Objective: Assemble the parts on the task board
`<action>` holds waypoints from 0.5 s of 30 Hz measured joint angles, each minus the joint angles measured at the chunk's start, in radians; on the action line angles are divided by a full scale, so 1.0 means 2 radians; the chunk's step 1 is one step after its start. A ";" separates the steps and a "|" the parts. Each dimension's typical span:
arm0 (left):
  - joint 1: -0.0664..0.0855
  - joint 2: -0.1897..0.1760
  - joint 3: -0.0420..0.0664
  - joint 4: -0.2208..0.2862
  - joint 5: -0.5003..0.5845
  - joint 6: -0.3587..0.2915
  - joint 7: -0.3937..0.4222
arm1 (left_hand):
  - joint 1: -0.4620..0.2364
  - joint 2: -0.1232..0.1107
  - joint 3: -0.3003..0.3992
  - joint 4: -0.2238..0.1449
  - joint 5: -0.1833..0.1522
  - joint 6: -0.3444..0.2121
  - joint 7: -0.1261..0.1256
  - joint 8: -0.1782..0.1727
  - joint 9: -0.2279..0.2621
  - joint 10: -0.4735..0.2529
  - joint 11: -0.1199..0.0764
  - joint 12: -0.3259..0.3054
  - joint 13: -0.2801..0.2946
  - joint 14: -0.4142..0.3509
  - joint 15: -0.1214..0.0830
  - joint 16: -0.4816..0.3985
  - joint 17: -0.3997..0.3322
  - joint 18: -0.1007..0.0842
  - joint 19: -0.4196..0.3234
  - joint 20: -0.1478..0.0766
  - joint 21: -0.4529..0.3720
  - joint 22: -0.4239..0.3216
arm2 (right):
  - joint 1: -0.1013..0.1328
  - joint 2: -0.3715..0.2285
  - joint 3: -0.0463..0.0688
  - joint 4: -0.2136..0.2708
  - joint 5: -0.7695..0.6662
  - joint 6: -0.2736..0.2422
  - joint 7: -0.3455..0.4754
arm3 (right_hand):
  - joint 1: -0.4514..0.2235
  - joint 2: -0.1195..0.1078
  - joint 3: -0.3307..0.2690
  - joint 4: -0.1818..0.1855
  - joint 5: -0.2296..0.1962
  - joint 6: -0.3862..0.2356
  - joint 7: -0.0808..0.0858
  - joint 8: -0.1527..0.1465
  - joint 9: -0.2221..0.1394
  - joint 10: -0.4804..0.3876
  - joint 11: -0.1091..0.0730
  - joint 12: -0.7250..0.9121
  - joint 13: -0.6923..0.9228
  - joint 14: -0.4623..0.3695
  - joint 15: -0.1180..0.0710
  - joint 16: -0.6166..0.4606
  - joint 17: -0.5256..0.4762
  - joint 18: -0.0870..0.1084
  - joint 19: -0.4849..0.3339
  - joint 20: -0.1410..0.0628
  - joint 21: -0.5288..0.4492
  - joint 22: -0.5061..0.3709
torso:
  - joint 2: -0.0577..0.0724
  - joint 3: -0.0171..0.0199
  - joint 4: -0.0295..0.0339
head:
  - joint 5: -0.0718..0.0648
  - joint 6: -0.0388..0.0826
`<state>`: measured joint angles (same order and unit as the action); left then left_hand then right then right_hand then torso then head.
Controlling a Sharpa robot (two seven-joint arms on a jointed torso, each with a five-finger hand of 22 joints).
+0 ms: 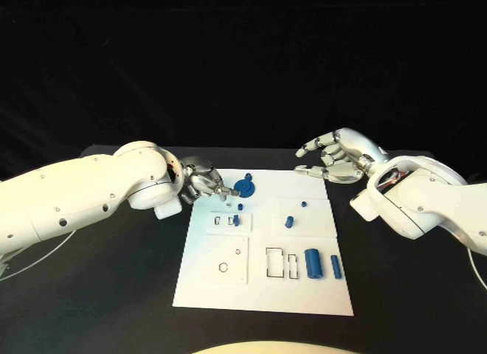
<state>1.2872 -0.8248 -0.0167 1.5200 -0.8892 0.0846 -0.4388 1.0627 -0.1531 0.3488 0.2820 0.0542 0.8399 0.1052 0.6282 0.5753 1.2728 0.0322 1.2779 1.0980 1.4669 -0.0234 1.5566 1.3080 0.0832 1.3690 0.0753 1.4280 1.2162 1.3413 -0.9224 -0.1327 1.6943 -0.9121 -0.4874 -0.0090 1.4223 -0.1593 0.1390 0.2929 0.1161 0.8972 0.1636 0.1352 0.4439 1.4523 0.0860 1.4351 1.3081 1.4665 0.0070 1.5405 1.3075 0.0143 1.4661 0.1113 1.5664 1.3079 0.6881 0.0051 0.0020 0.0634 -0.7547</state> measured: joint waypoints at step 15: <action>0.007 0.047 -0.016 -0.031 -0.045 0.024 -0.040 | -0.010 0.010 -0.008 0.005 0.000 0.000 0.000 0.003 0.005 0.000 0.000 0.000 0.000 -0.002 -0.002 0.000 0.000 0.000 0.000 0.000 0.000 0.003 | 0.001 0.006 0.000 -0.020 0.006 0.000 -0.003 | -0.002 0.002 -0.002 -0.001 0.000 0.000 0.000 0.000 0.000 0.000 0.000 0.000 0.000 0.000 0.000 -0.002 0.000 0.000 0.000 0.000 0.000 0.000 | 0.001 -0.0003 -0.0010 | 0.005 -0.003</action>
<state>1.3006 -0.7313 -0.0482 1.4588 -0.9785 0.1326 -0.5197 1.0430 -0.1333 0.3323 0.2924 0.0543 0.8399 0.1053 0.6336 0.5850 1.2727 0.0323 1.2779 1.0983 1.4633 -0.0268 1.5566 1.3079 0.0833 1.3689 0.0754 1.4280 1.2229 1.3426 -0.9097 -0.1327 1.6549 -0.8998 -0.4881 -0.0157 1.4184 -0.1554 0.1351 0.2910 0.1161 0.8973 0.1636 0.1352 0.4439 1.4523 0.0859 1.4350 1.3079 1.4664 0.0070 1.5365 1.3073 0.0143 1.4661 0.1113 1.5664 1.3077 0.6891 0.0044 0.0001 0.0726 -0.7605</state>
